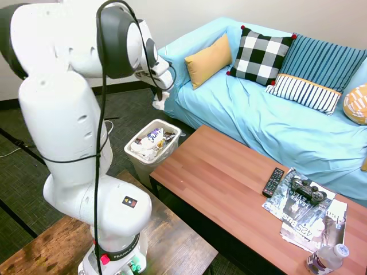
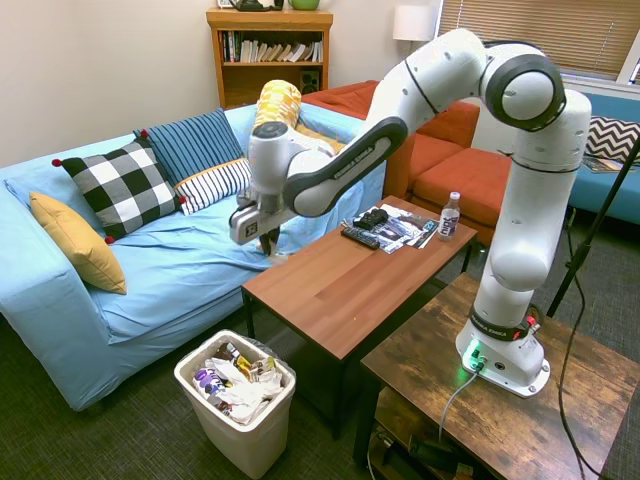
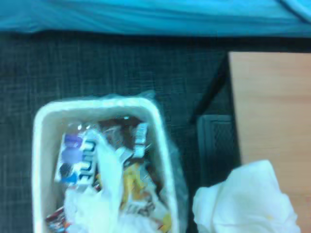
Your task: Throw the tissue in the trash bin
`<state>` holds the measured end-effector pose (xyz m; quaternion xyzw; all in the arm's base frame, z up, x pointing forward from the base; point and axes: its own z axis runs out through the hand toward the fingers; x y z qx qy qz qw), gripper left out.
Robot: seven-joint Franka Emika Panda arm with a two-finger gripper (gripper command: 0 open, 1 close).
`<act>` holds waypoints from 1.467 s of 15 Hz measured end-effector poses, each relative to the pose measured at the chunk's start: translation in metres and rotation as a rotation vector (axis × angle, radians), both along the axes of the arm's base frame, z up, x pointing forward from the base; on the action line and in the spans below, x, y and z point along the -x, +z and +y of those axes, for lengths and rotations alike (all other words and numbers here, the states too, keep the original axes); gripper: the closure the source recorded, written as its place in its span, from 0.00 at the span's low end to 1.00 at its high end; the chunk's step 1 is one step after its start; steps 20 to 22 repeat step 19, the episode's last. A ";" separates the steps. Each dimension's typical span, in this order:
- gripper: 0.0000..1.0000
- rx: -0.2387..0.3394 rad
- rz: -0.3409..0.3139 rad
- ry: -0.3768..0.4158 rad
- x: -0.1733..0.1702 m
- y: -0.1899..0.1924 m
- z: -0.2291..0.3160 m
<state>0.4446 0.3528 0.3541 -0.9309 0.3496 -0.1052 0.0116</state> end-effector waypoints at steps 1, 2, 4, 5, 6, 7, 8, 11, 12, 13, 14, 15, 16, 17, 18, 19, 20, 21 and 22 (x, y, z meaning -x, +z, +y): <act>1.00 0.008 0.023 0.030 0.003 -0.016 0.023; 1.00 0.011 0.048 0.058 0.005 -0.033 0.044; 0.00 0.019 0.107 0.101 0.010 -0.074 0.075; 0.00 0.026 0.130 0.116 0.012 -0.092 0.085; 0.00 0.030 0.148 0.127 0.011 -0.107 0.092; 0.00 0.035 0.160 0.136 0.009 -0.121 0.095; 0.00 0.038 0.168 0.141 0.005 -0.131 0.095; 0.00 0.041 0.182 0.150 -0.005 -0.151 0.090; 0.00 0.039 0.183 0.152 -0.005 -0.155 0.090; 0.00 0.037 0.187 0.154 -0.005 -0.157 0.091; 0.00 0.036 0.190 0.159 -0.004 -0.159 0.093; 0.00 0.036 0.193 0.162 -0.003 -0.160 0.094; 0.00 0.038 0.194 0.164 -0.001 -0.161 0.095; 0.00 0.037 0.195 0.165 -0.001 -0.161 0.096; 0.00 0.034 0.197 0.166 -0.001 -0.160 0.096; 0.00 0.031 0.196 0.168 -0.003 -0.158 0.096; 0.00 0.031 0.196 0.168 -0.003 -0.158 0.096; 0.00 0.031 0.196 0.168 -0.003 -0.158 0.096; 0.00 0.031 0.196 0.168 -0.003 -0.158 0.096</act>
